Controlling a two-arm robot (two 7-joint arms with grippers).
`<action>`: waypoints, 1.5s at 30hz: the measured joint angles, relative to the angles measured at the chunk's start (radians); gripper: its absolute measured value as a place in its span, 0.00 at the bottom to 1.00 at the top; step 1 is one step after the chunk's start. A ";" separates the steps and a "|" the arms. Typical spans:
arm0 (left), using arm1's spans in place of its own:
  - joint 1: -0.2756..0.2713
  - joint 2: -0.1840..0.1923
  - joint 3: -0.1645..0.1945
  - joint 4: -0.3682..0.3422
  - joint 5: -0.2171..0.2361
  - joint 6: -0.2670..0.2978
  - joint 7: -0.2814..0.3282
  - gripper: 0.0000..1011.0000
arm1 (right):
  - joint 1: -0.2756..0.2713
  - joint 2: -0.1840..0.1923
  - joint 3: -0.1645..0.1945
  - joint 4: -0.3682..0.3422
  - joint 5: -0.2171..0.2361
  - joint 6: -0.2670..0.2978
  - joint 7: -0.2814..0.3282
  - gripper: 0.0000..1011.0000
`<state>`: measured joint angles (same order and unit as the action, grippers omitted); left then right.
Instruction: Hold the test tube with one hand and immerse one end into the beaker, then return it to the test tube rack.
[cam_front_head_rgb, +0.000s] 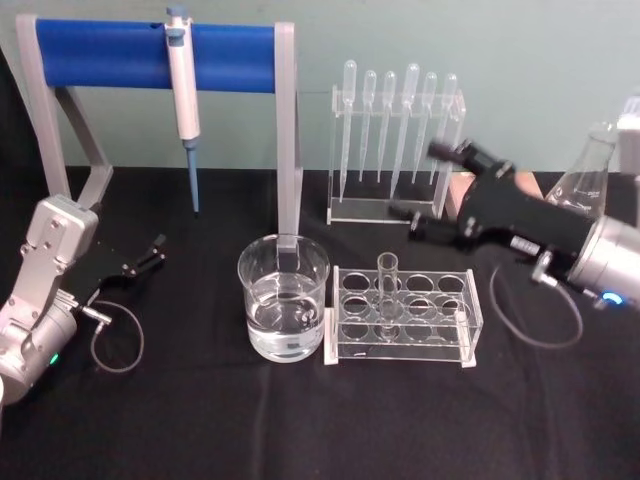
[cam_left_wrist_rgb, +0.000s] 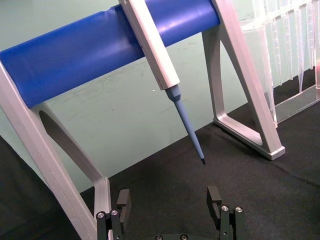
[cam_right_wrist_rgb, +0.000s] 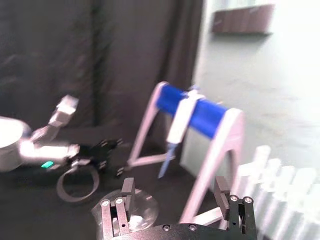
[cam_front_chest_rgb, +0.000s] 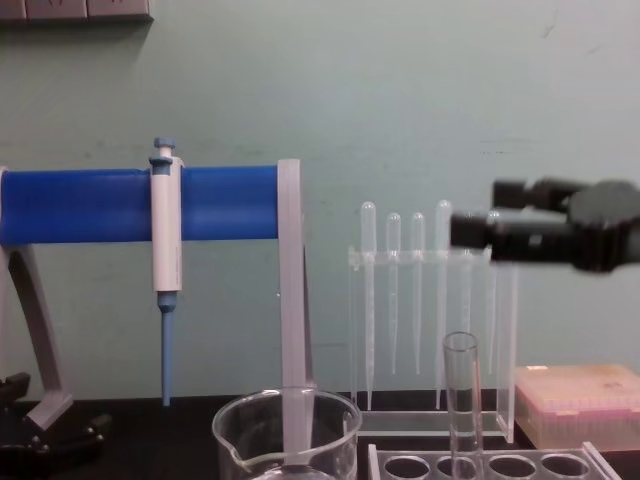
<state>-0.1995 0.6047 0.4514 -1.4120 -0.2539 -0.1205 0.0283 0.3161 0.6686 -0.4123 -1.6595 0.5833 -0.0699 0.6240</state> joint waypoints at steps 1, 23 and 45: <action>0.000 0.000 0.000 0.000 0.000 0.000 0.000 0.99 | -0.019 -0.004 0.022 -0.016 -0.001 -0.001 -0.038 0.99; 0.000 0.000 0.000 0.000 0.000 0.000 0.000 0.99 | -0.278 -0.181 0.244 -0.046 -0.251 -0.027 -0.684 0.99; 0.000 0.000 0.000 0.000 0.000 0.000 0.000 0.99 | -0.301 -0.271 0.267 0.000 -0.346 0.047 -0.775 0.99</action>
<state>-0.1996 0.6047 0.4514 -1.4120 -0.2539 -0.1205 0.0283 0.0149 0.3976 -0.1450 -1.6599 0.2372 -0.0225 -0.1505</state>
